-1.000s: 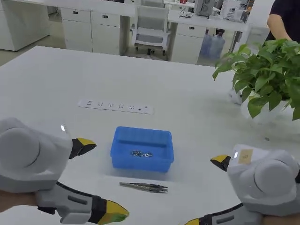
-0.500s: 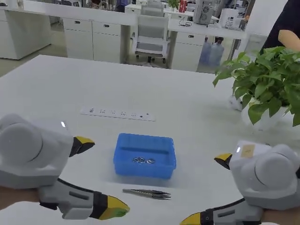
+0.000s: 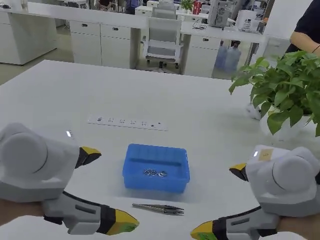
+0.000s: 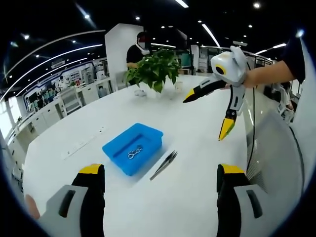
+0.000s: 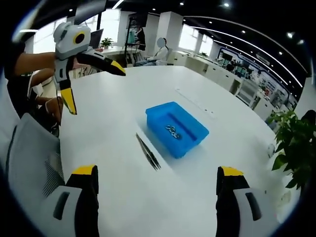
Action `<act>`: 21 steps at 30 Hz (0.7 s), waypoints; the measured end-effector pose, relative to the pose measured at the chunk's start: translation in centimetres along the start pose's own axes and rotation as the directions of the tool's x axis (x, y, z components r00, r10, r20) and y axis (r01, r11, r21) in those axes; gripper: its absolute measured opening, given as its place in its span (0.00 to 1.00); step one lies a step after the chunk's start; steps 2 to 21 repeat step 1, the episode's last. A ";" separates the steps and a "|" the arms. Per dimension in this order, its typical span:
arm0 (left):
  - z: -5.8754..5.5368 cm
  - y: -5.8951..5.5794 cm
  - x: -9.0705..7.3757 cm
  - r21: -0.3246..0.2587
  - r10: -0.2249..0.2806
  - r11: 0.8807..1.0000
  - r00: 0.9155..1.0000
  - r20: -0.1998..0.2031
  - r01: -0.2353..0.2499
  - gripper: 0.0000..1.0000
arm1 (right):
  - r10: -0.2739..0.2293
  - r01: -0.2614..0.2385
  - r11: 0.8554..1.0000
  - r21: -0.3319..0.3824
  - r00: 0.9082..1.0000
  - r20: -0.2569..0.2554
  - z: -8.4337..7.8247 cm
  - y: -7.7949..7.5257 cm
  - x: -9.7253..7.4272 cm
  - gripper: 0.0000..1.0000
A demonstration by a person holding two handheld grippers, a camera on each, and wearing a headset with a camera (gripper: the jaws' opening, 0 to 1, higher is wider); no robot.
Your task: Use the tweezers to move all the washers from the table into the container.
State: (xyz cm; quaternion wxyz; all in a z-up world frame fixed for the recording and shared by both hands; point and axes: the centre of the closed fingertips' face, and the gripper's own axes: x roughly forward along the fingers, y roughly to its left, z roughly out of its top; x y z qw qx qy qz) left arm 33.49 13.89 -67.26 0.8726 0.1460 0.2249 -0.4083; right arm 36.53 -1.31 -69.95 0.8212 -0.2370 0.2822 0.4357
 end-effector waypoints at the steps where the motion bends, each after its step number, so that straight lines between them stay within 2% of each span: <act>1: -0.2 -0.2 -0.1 -0.001 0.003 1.000 1.000 -0.003 -0.003 1.00 | -0.003 0.003 1.000 -0.001 1.000 -0.006 -0.1 -0.1 0.0 1.00; 21: -0.2 -0.2 -0.1 -0.001 0.003 1.000 1.000 -0.003 -0.003 1.00 | -0.003 0.003 1.000 -0.001 1.000 -0.006 -0.1 -0.1 0.0 1.00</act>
